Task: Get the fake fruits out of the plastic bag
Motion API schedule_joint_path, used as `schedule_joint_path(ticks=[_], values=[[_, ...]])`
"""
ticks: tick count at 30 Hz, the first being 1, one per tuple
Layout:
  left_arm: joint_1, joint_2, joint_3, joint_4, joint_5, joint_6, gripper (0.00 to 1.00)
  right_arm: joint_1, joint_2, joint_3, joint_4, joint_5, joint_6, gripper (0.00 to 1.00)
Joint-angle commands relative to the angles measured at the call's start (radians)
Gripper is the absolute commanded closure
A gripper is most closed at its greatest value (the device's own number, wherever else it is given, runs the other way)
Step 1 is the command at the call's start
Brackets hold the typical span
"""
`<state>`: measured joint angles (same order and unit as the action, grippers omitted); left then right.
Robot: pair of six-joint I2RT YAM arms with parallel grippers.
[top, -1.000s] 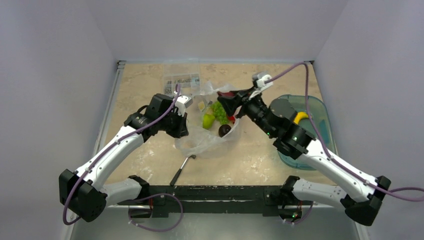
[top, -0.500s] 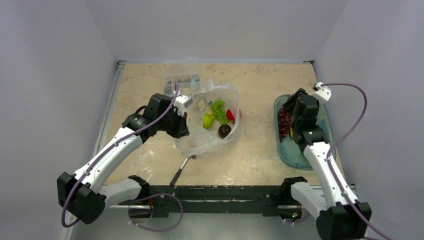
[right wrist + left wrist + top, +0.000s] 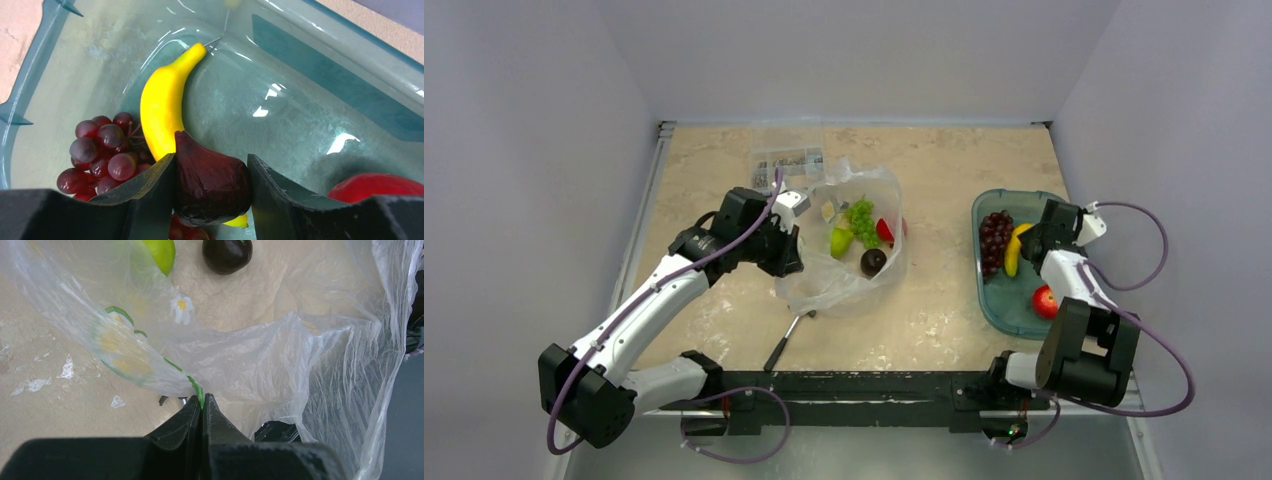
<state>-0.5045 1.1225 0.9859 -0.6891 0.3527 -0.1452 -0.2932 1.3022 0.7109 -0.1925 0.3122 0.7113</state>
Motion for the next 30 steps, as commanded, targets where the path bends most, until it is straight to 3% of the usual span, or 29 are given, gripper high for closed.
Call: schedule_joint_path(ticks=[1,5,16,21,26,30], values=[[0.0,-0.018,0.016,0.015,0.004,0.018,1.0,-0.002,-0.004,-0.023,0.068,0.055,0.053,0.93],[0.0,-0.016,0.016,0.014,0.011,0.019,1.0,-0.002,-0.001,-0.051,0.105,0.067,0.048,0.83],[0.0,-0.029,0.012,0.014,0.016,0.018,1.0,-0.002,-0.044,-0.046,0.13,0.071,-0.038,0.21],[0.0,-0.029,0.014,0.017,0.031,0.016,1.0,0.026,-0.142,-0.068,0.159,0.038,-0.095,0.14],[0.0,-0.018,0.015,0.019,0.038,0.015,1.0,0.148,-0.235,-0.011,0.135,0.008,-0.18,0.14],[0.0,-0.015,0.02,0.015,0.043,0.014,1.0,0.25,-0.283,0.042,0.15,-0.168,-0.244,0.14]])
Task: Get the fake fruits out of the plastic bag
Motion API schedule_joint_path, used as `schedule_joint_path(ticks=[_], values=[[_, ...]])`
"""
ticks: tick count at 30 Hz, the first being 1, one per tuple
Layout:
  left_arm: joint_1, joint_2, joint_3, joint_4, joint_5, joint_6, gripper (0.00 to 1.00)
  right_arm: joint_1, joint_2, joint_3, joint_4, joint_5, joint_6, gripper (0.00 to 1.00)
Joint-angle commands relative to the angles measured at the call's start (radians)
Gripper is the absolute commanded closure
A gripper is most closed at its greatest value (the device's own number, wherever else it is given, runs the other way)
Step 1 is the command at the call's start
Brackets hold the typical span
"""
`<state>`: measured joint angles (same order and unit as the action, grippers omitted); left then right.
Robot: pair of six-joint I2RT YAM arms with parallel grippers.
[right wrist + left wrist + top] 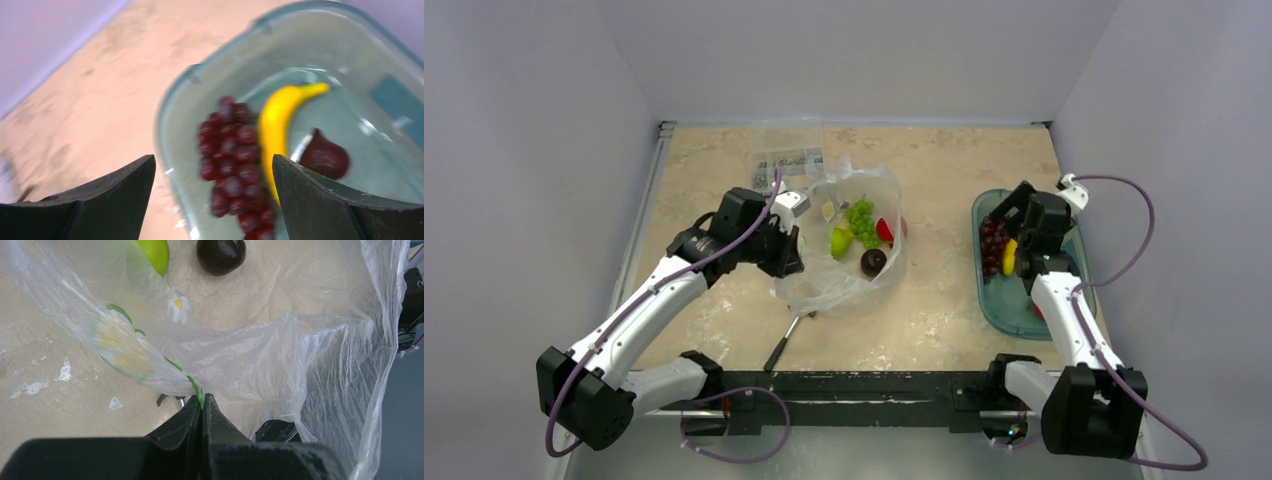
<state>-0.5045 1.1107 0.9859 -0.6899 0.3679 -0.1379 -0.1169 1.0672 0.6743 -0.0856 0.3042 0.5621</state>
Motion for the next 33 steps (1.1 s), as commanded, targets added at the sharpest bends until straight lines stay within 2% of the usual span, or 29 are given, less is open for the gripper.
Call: schedule_joint_path(ticks=[1,8,11,15,20,26,30,33], values=[[0.0,-0.004,0.02,0.015,0.027,0.009,1.0,0.094,-0.057,0.09,0.055,-0.204,-0.105,0.14],[0.0,0.016,0.02,0.014,0.031,0.009,1.0,0.322,-0.025,0.22,0.117,-0.457,-0.151,0.14],[0.001,0.03,0.022,0.015,0.039,0.005,1.0,0.463,-0.028,0.231,0.139,-0.466,-0.172,0.15],[0.001,0.074,0.034,-0.009,0.04,0.006,1.0,0.647,-0.062,0.229,0.159,-0.44,-0.226,0.21],[0.0,0.112,0.053,-0.034,0.056,0.007,1.0,0.907,-0.109,0.157,0.232,-0.361,-0.26,0.43],[0.001,0.111,0.046,-0.029,0.053,0.006,1.0,1.093,-0.003,0.12,0.264,-0.216,-0.283,0.46],[-0.002,0.118,0.047,-0.033,0.058,0.006,1.0,1.113,0.089,0.096,0.293,-0.081,-0.23,0.44],[-0.002,0.124,0.044,-0.031,0.067,0.008,1.0,1.112,0.167,0.046,0.38,-0.085,-0.207,0.45]])
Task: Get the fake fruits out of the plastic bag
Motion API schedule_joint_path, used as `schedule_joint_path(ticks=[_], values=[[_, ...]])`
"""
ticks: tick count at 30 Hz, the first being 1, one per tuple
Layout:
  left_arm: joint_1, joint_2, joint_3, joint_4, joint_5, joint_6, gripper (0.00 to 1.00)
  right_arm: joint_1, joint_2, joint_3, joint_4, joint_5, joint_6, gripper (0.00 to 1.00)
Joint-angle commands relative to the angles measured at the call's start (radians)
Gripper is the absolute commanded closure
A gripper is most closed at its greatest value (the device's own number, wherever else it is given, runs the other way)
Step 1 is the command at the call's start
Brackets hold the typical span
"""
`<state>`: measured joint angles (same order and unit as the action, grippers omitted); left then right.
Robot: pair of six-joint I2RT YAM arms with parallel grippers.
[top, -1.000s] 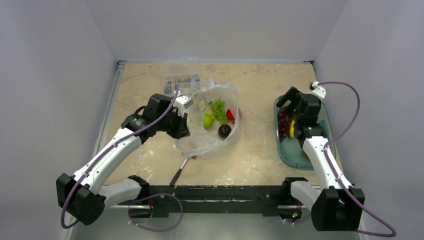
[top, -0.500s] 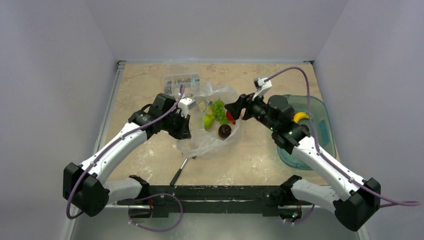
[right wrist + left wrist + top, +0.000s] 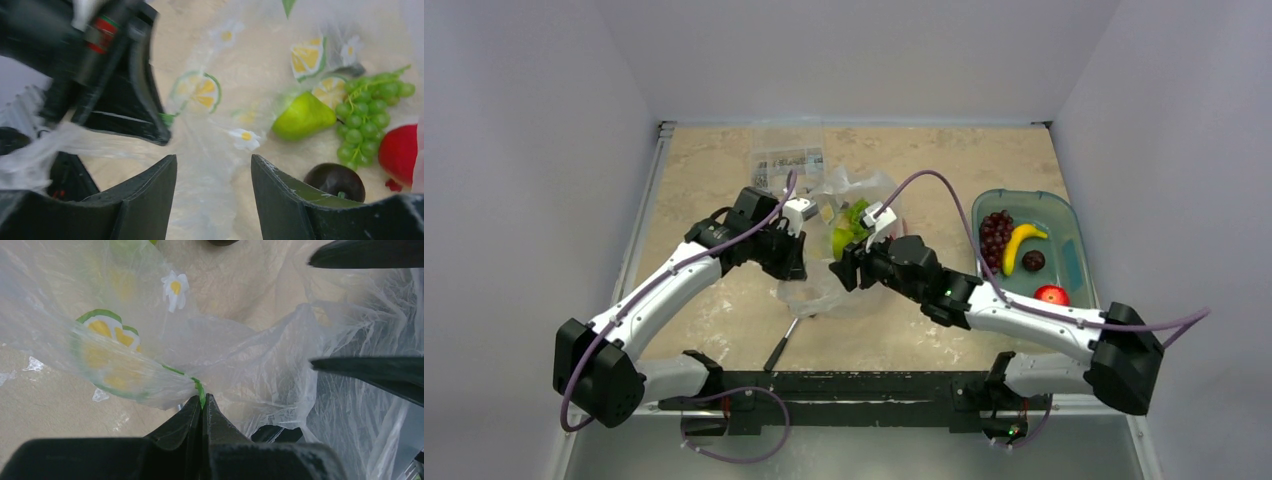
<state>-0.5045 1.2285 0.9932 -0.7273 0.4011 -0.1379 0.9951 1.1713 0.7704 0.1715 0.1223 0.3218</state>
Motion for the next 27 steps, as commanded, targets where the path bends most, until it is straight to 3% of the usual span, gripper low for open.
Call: schedule_joint_path(ticks=[1,4,8,12,22,27], values=[[-0.002,0.014,0.037,0.002,0.037,0.009,1.0,0.001,0.104,-0.055,0.131,0.085,0.052,0.46],[-0.008,0.047,0.047,-0.021,0.038,0.013,1.0,0.008,0.173,-0.112,0.179,0.058,0.153,0.55],[-0.017,0.088,0.061,-0.049,0.027,0.011,1.0,0.023,0.223,-0.241,0.283,0.042,0.298,0.6],[-0.028,0.114,0.066,-0.064,0.007,0.009,1.0,0.023,0.218,-0.25,0.28,0.073,0.337,0.62],[-0.063,0.145,0.077,-0.088,-0.022,0.013,1.0,0.022,0.127,-0.061,0.018,0.399,0.262,0.51],[-0.067,0.132,0.078,-0.087,-0.042,0.015,1.0,0.022,0.173,-0.039,0.064,0.512,0.223,0.43]])
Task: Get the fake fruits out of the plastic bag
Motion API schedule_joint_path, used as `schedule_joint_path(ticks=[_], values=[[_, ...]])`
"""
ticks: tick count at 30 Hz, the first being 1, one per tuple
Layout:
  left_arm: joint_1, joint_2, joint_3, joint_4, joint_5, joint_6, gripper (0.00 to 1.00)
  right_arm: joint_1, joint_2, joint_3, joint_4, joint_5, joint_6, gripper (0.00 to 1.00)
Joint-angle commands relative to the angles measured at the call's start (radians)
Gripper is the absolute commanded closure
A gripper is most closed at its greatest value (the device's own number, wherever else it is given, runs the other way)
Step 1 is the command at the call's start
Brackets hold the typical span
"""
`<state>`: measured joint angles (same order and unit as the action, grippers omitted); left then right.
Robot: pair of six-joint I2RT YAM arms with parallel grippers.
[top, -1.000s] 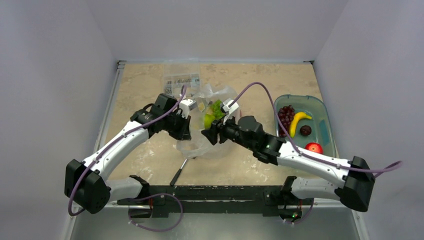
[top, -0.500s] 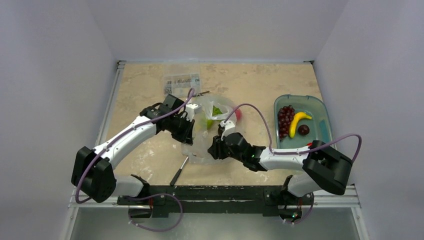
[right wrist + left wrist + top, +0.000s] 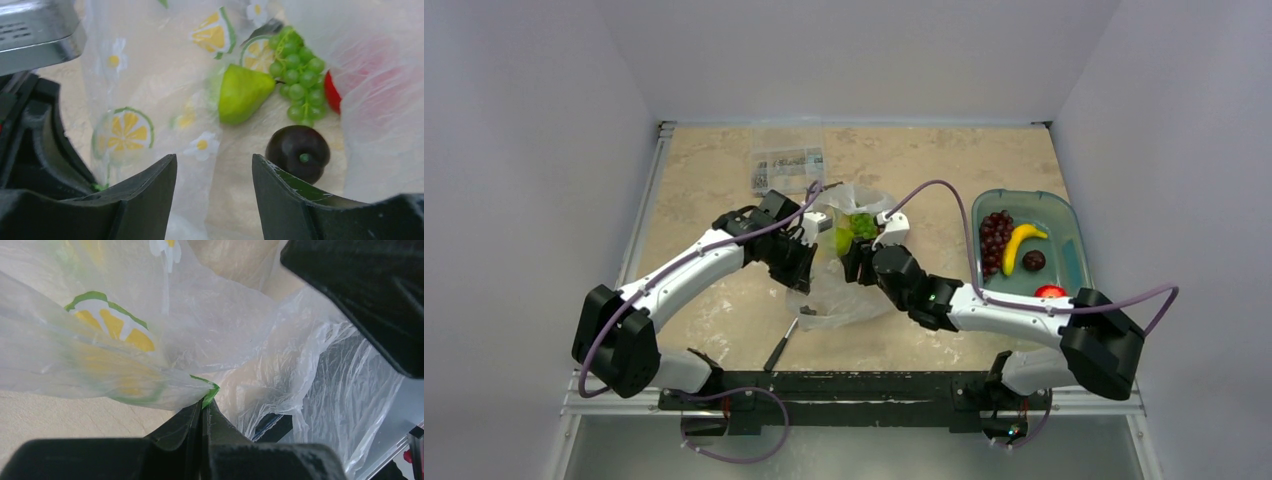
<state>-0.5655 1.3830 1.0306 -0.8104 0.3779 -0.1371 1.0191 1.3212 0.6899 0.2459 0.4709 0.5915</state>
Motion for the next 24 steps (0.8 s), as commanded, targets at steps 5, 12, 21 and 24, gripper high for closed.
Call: schedule_joint_path(ticks=[5,12,21,24], values=[[-0.014,-0.04,0.033,0.005,-0.025,0.017,1.0,-0.011,0.111,0.106,-0.077,0.286,-0.04,0.38],[-0.02,-0.037,0.036,0.0,-0.033,0.022,1.0,-0.03,0.229,0.149,-0.151,0.37,-0.051,0.19],[-0.024,-0.027,0.039,-0.001,-0.032,0.025,1.0,-0.066,0.33,0.172,-0.113,0.381,-0.093,0.14],[-0.024,-0.031,0.039,0.0,-0.037,0.027,1.0,-0.067,0.363,0.184,-0.108,0.371,-0.094,0.22]])
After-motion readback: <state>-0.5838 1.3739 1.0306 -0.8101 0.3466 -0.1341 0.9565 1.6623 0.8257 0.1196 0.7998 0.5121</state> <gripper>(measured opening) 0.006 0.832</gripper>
